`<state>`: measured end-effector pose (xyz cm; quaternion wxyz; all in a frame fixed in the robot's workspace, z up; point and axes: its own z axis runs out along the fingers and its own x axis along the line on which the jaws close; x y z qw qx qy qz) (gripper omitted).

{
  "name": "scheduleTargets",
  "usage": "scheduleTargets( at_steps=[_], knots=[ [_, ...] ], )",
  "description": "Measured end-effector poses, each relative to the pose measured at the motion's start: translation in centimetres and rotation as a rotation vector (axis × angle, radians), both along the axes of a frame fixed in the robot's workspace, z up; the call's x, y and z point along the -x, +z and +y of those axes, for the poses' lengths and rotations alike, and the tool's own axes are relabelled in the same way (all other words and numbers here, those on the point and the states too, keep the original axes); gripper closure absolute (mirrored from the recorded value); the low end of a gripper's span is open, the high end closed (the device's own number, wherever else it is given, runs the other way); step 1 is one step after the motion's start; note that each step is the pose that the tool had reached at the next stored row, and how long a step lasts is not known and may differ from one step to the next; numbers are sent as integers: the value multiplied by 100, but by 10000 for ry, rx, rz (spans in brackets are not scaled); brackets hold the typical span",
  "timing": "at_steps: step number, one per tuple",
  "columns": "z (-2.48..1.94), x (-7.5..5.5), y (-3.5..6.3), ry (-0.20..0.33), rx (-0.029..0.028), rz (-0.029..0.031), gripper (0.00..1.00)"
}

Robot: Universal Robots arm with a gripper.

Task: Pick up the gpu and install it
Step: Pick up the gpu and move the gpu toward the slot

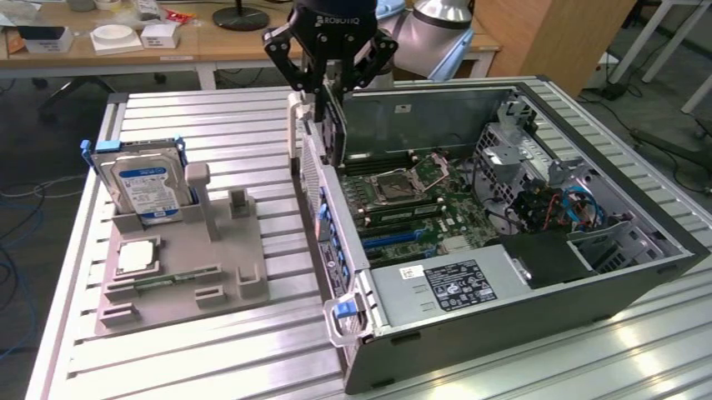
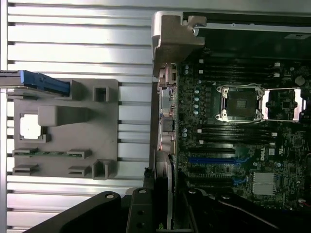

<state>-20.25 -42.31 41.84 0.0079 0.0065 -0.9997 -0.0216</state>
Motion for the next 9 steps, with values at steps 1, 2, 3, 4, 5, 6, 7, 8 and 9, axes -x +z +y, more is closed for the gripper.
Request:
scheduleTargets(
  at_steps=[1, 2, 3, 4, 5, 6, 7, 8, 9],
  knots=[
    [0, -16, 0, 0, 0, 0, 73],
    [0, -34, 0, 0, 0, 0, 73],
    [0, -50, 0, 1, -1, -1, 73],
    [0, -66, 0, 1, 0, -1, 73],
    [0, -82, 0, 1, 0, 0, 73],
    [0, -98, 0, 1, 0, 0, 73],
    [0, -115, 0, 3, 0, 0, 73],
    [0, -131, 0, 2, 0, 0, 73],
    [0, -146, 0, 2, 0, -1, 73]
  ],
)
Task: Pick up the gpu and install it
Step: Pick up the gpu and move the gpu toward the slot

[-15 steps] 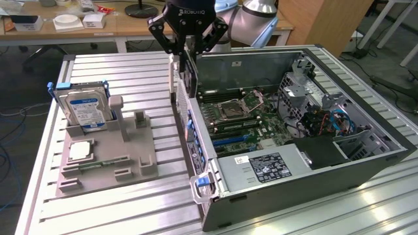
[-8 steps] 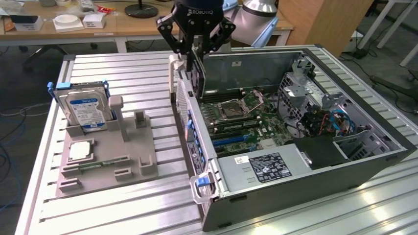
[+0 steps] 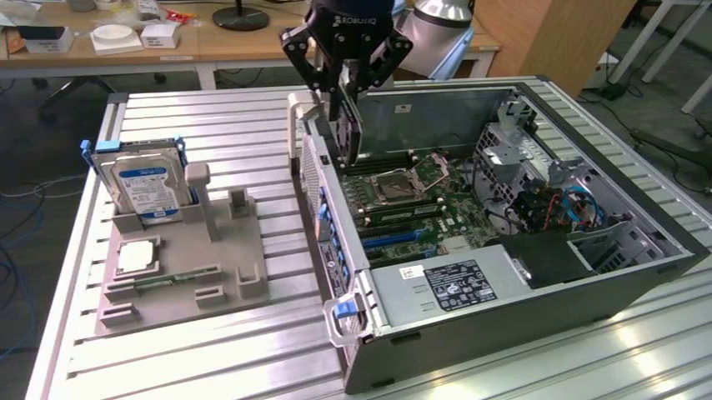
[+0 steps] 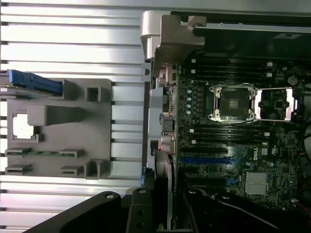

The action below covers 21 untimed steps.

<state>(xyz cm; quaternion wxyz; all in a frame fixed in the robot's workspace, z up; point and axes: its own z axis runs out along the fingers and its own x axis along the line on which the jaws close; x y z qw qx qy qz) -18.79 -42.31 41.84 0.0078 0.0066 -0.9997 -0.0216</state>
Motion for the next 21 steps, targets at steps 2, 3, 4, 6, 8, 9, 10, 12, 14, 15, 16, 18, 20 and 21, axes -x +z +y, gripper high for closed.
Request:
scheduleTargets(
  at_steps=[2, 3, 4, 6, 8, 9, 10, 12, 14, 15, 16, 18, 20, 21],
  knots=[
    [0, -34, 0, 0, -1, 0, 73],
    [0, -51, -1, 0, -1, -1, 73],
    [0, -67, 0, 0, -1, 0, 73],
    [0, -101, 0, 2, -1, 0, 73],
    [0, -134, 0, 3, -1, 0, 73],
    [0, -151, 0, 3, -1, 0, 73],
    [0, -167, 0, 4, -1, 0, 73],
    [0, -199, 0, 3, 0, 1, 73],
    [0, -234, 0, 4, 0, 0, 73],
    [0, -250, 0, 4, 0, 1, 73],
    [0, -267, 0, 4, 0, 1, 73],
    [0, -301, 0, 5, -1, 0, 73],
    [0, -336, 0, 6, 0, 0, 73],
    [0, -353, 0, 6, 0, 0, 73]
  ],
)
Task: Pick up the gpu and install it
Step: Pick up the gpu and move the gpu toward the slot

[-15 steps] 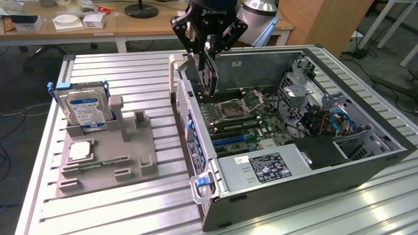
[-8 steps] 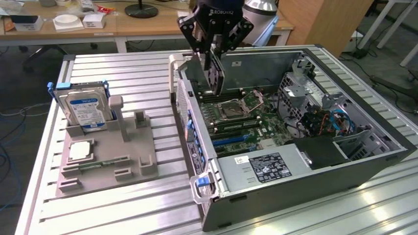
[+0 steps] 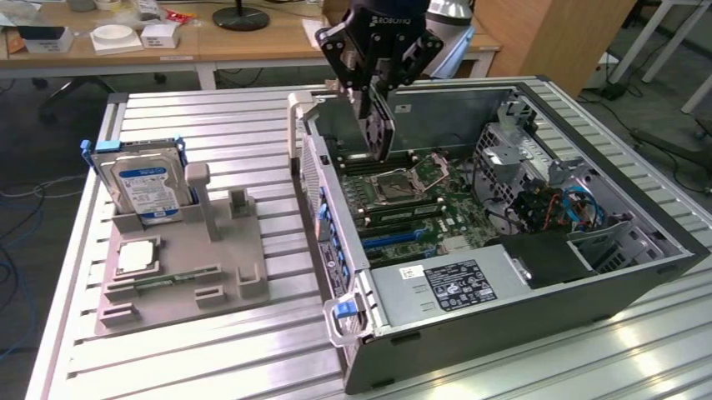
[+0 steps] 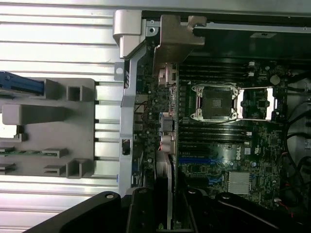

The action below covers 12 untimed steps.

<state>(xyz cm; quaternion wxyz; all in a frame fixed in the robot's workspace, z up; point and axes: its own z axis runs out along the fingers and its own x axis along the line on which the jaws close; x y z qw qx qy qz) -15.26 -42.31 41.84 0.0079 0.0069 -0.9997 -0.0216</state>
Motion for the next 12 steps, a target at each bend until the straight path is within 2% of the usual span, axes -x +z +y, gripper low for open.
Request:
scheduleTargets(
  at_steps=[12],
  knots=[
    [0, -205, 0, 3, 0, 0, 73]
  ],
)
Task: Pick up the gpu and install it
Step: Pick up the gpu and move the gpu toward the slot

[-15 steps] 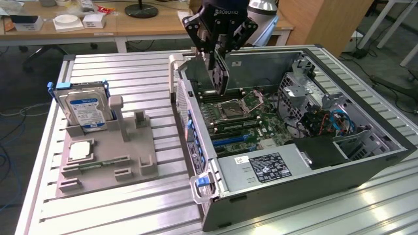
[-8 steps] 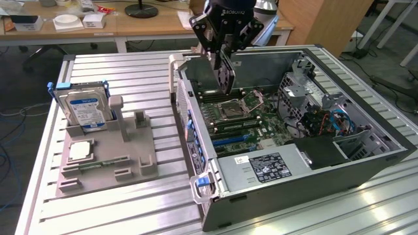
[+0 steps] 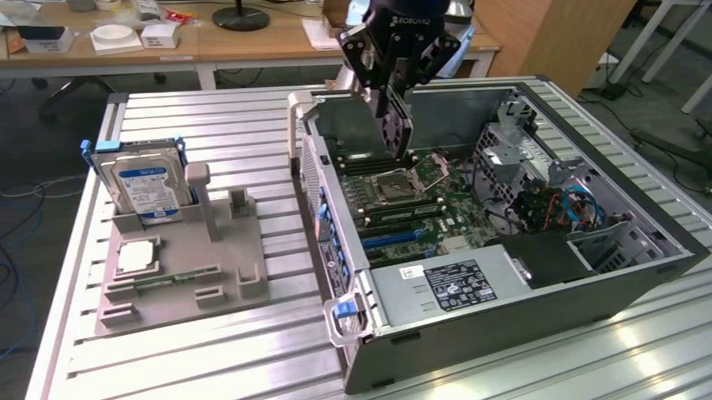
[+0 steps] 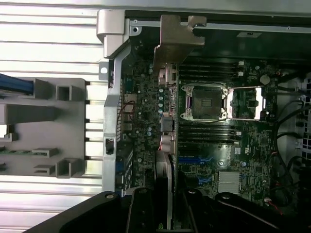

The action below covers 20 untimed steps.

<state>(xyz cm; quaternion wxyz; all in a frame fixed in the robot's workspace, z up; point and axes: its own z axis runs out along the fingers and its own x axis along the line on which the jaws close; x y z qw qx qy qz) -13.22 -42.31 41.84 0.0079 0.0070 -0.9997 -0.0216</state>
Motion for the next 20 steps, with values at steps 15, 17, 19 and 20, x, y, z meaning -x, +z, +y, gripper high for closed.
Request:
scheduleTargets(
  at_steps=[15, 17, 19, 20],
  knots=[
    [0, -258, 0, 6, -1, 0, 73],
    [0, -292, 0, 6, 0, 0, 73],
    [0, -328, 0, 7, 0, 0, 73],
    [0, -346, 0, 7, 0, 0, 73]
  ],
)
